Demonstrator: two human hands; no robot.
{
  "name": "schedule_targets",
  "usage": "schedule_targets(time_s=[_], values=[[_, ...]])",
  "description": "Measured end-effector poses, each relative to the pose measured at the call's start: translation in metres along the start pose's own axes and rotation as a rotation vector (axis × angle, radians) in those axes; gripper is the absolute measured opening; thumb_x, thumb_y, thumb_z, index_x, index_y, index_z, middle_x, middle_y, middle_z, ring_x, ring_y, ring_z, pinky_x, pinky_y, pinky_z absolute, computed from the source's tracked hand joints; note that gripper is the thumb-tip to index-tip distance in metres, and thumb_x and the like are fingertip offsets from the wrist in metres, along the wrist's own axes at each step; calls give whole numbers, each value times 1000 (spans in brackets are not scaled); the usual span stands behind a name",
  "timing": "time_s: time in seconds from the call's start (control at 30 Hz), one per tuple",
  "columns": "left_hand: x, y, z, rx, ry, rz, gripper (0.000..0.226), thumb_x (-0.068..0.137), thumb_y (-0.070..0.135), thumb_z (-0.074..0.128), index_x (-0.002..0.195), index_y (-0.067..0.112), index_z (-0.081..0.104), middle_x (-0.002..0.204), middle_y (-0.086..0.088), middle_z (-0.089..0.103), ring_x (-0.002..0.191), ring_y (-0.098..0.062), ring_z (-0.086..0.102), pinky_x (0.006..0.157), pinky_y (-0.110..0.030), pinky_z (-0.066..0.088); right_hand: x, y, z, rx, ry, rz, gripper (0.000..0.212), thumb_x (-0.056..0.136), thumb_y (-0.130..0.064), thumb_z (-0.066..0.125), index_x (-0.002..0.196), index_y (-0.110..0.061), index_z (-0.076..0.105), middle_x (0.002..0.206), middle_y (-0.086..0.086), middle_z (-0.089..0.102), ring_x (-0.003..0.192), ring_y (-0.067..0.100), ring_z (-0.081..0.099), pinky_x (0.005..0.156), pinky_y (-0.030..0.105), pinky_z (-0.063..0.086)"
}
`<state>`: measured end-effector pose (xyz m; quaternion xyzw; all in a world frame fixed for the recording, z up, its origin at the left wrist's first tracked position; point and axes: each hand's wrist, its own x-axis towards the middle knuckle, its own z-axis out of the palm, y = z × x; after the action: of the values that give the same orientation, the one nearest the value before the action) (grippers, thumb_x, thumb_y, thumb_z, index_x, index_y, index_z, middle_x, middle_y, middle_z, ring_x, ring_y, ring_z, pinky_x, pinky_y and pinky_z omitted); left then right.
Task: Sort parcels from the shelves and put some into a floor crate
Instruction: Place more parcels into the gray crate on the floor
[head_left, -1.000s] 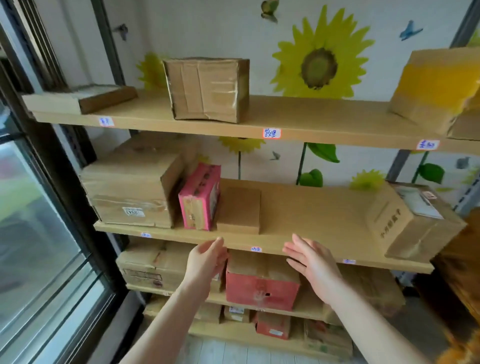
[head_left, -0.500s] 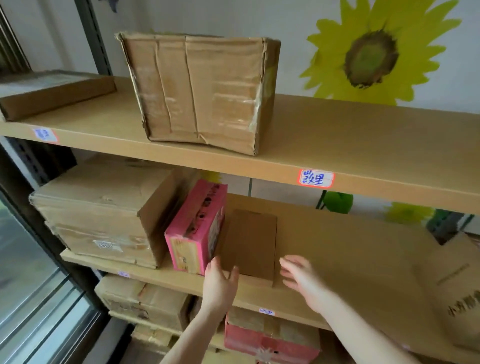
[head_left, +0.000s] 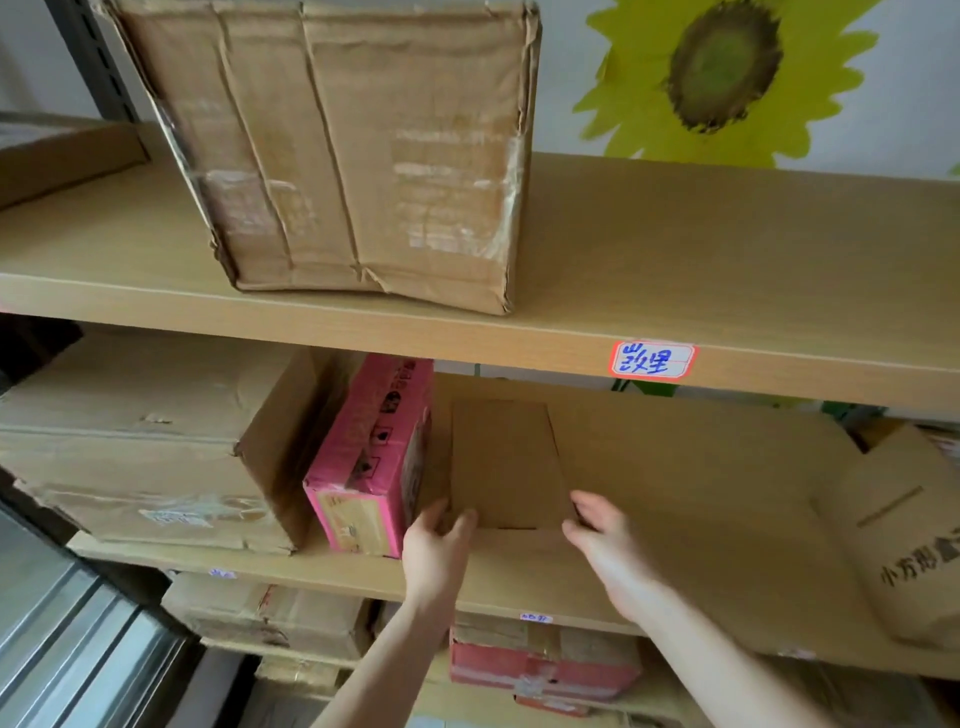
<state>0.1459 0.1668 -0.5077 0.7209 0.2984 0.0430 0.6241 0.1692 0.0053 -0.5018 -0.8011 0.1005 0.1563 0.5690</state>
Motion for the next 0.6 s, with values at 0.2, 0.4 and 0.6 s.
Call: schedule_targets(time_s=[0.2,0.4,0.6], values=[[-22,32,-2,-274,-53,134,37,84,11,65,120,15,61,111,-4,68,104,-16,62,96,-34,50,-16,-30,-16,20,-58,18,34,88,-40,57,119,-27,53,133,-6,44,122,13,43,111,35,31],[-40,39,4,-105,-49,520,40,81,5,68,106,35,56,105,19,62,89,-1,61,80,-14,48,-16,-58,-10,30,-27,5,57,70,-73,48,111,-34,54,123,-11,51,120,14,47,105,37,36],[-42,30,6,152,-233,757,45,76,3,66,117,23,60,104,32,56,92,20,55,78,1,39,-13,-53,3,368,-30,55,30,78,-41,68,95,-16,64,90,5,71,77,16,68,64,27,56]])
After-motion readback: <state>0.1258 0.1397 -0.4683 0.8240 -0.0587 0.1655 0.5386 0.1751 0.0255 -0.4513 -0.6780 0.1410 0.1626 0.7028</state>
